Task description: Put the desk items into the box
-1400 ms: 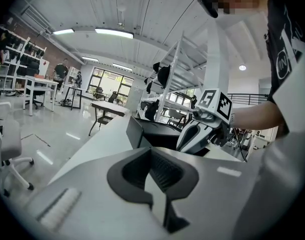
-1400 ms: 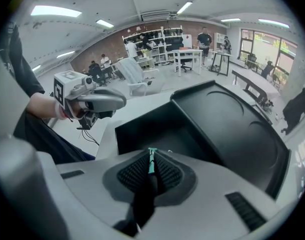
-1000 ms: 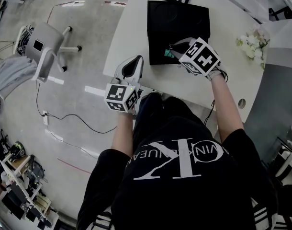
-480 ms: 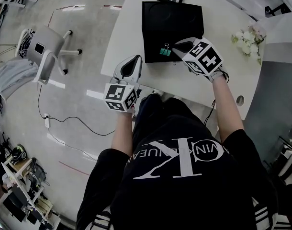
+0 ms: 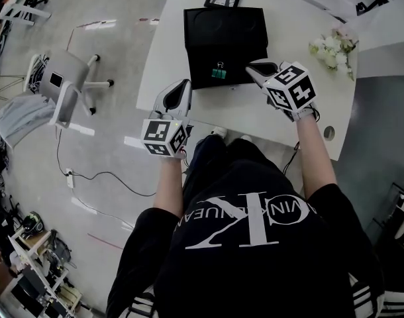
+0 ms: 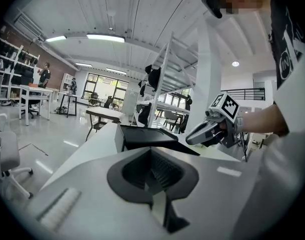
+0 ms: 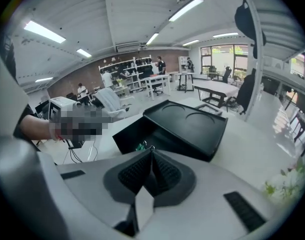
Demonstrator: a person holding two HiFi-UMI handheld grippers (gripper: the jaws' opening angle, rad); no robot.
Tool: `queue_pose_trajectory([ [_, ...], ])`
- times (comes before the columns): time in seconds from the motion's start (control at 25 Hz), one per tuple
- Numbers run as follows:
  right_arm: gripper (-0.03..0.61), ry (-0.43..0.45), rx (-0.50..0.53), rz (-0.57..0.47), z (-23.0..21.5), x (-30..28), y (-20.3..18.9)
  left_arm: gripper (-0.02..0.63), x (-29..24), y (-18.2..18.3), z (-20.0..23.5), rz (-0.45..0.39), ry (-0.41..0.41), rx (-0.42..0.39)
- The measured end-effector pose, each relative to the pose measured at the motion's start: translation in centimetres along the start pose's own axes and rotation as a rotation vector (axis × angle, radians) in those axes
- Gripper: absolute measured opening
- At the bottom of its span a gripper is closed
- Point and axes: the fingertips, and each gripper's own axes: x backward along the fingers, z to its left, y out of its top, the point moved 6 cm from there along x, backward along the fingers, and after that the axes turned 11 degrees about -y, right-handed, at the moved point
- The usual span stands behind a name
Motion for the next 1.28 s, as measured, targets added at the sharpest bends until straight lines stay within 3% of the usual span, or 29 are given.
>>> queue_pose_trajectory([
  [0.28, 0.020, -0.100, -0.112, -0.098, -1.9, 3.4, -1.8, 0.009, -0.7, 0.6, -1.1, -0.002, -0.016, -0.026],
  [0.56, 0.020, -0.171, -0.151, -0.184, -2.9, 6.2, -2.7, 0.009, -1.0, 1.8, -1.5, -0.024, -0.007, -0.039],
  [0.88, 0.020, -0.236, -0.200, -0.295, -3.9, 8.5, -2.9, 0.009, -0.3, 3.9, -1.5, -0.077, 0.069, -0.099],
  [1.28, 0.020, -0.308, -0.181, -0.451, -4.2, 10.7, -1.4, 0.009, 1.2, 6.7, -1.3, -0.138, 0.135, -0.170],
])
